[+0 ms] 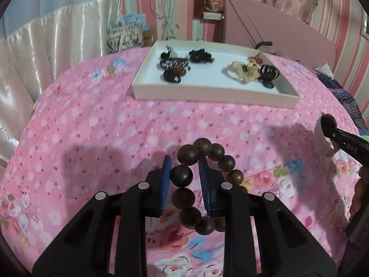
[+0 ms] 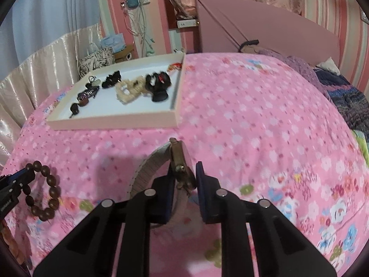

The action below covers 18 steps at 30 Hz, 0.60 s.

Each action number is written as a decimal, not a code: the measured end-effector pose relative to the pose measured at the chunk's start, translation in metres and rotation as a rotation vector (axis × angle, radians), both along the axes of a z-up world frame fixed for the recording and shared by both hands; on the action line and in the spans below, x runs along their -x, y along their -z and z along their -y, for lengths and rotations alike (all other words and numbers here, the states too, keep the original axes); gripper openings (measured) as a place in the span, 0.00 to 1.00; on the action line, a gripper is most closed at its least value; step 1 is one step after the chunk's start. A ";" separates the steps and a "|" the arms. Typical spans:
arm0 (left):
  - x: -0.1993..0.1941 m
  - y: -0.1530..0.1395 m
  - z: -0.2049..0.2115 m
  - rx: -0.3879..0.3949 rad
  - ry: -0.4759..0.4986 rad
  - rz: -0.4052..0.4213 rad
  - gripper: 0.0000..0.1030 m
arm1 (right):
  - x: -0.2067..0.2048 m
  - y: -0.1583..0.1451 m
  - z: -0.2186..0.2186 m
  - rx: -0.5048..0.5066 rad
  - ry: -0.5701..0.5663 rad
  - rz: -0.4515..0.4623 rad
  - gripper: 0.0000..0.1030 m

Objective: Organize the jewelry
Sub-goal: 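Grasp the brown bead bracelet with the left tool while the right tool grasps the white watch, then carry the bead bracelet and watch into the tray and open both tools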

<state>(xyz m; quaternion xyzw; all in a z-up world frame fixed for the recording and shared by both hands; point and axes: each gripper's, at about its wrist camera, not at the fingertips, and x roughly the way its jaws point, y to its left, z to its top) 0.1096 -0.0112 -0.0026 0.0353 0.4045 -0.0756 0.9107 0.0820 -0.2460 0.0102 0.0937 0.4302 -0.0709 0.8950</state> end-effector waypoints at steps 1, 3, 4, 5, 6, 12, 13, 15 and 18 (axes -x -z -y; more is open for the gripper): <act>-0.002 -0.003 0.001 0.000 0.003 0.004 0.22 | -0.004 -0.003 -0.002 -0.006 -0.005 0.004 0.17; -0.006 -0.010 0.003 0.003 0.013 0.012 0.22 | -0.013 -0.010 -0.005 -0.014 -0.015 0.010 0.17; -0.006 -0.013 0.004 0.003 0.017 0.016 0.22 | -0.016 -0.012 -0.007 -0.016 -0.018 0.012 0.17; -0.008 -0.019 0.006 0.002 0.024 0.027 0.22 | -0.020 -0.015 -0.009 -0.018 -0.023 0.016 0.17; -0.010 -0.022 0.007 0.002 0.028 0.035 0.22 | -0.024 -0.018 -0.012 -0.017 -0.027 0.019 0.17; -0.023 -0.053 0.012 0.003 0.046 0.101 0.17 | -0.049 -0.034 -0.022 -0.033 -0.038 0.039 0.13; -0.025 -0.058 0.012 0.006 0.046 0.112 0.17 | -0.051 -0.036 -0.023 -0.033 -0.039 0.043 0.13; -0.032 -0.069 0.012 0.017 0.048 0.138 0.17 | -0.061 -0.043 -0.026 -0.030 -0.040 0.060 0.13; -0.042 -0.078 0.013 0.035 0.053 0.158 0.17 | -0.077 -0.049 -0.028 -0.034 -0.035 0.074 0.12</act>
